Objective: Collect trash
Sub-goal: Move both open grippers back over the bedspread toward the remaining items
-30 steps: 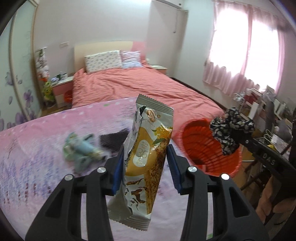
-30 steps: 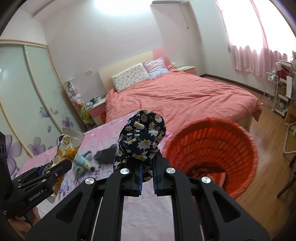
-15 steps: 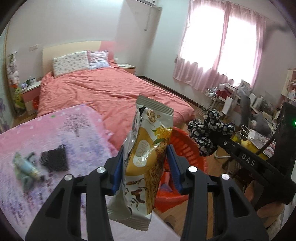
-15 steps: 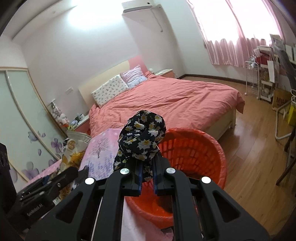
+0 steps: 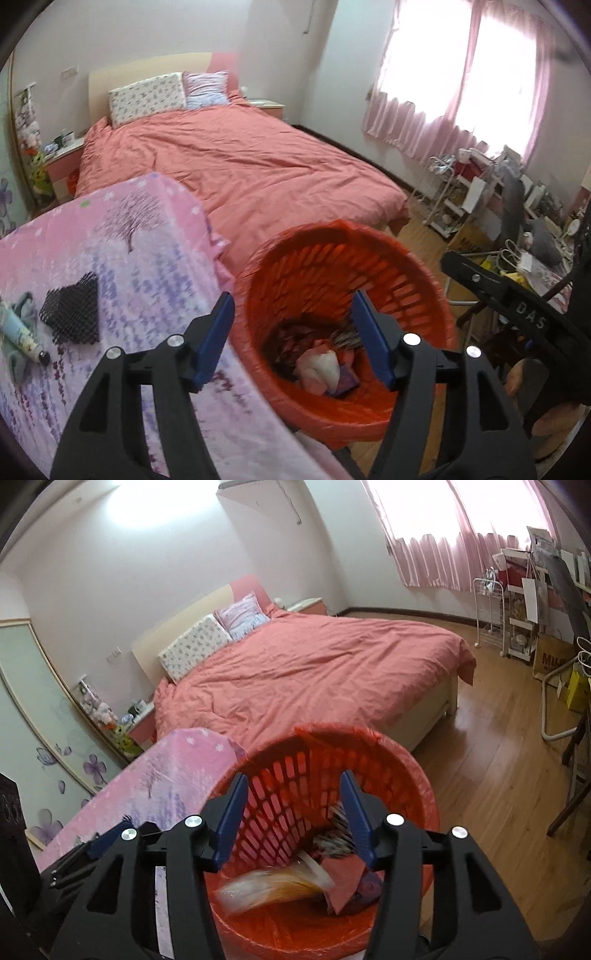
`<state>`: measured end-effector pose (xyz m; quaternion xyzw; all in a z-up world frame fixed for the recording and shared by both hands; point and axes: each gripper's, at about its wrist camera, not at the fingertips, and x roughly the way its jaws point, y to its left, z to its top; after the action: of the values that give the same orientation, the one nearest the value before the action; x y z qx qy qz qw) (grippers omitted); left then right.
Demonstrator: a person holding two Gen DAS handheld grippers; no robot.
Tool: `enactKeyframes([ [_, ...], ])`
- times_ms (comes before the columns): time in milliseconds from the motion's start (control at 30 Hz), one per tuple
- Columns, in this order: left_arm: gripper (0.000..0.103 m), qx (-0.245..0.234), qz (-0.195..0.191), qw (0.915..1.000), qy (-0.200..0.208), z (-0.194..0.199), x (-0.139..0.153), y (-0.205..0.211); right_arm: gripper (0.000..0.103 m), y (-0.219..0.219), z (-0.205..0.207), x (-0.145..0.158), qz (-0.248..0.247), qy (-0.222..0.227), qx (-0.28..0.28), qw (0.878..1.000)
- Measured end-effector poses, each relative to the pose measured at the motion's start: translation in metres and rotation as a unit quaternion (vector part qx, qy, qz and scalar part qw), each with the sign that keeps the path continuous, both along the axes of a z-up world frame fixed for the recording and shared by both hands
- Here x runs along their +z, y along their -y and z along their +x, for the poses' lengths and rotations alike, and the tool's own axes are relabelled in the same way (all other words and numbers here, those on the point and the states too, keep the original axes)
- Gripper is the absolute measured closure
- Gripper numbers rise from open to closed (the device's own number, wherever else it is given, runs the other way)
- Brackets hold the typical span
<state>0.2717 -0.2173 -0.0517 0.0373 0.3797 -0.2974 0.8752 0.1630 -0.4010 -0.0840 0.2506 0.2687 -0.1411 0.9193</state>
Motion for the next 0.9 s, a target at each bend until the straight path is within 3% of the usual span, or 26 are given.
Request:
enactKeyframes([
  [300,0.034,0.074,0.026,0.9969,0.007,0.012,-0.005,-0.073,0.047,-0.029,-0.001,-0.001,-0.031,-0.023,0.024,0.999],
  [433,0.034,0.134,0.043,0.9899,0.017,0.018,-0.007,-0.130,0.047,-0.053,0.000,-0.002,-0.041,-0.027,0.050,0.998],
  [633,0.036,0.228,0.062,0.9716,0.011,0.031,-0.016,-0.225,0.047,-0.090,0.004,-0.007,-0.048,-0.040,0.097,0.993],
  [733,0.043,0.255,0.067,0.9647,-0.002,0.035,-0.024,-0.257,0.047,-0.110,0.007,-0.009,-0.052,-0.048,0.119,0.990],
  [900,0.048,0.259,0.053,0.9641,-0.029,0.043,-0.034,-0.278,0.047,-0.132,0.012,-0.011,-0.054,-0.056,0.142,0.987],
])
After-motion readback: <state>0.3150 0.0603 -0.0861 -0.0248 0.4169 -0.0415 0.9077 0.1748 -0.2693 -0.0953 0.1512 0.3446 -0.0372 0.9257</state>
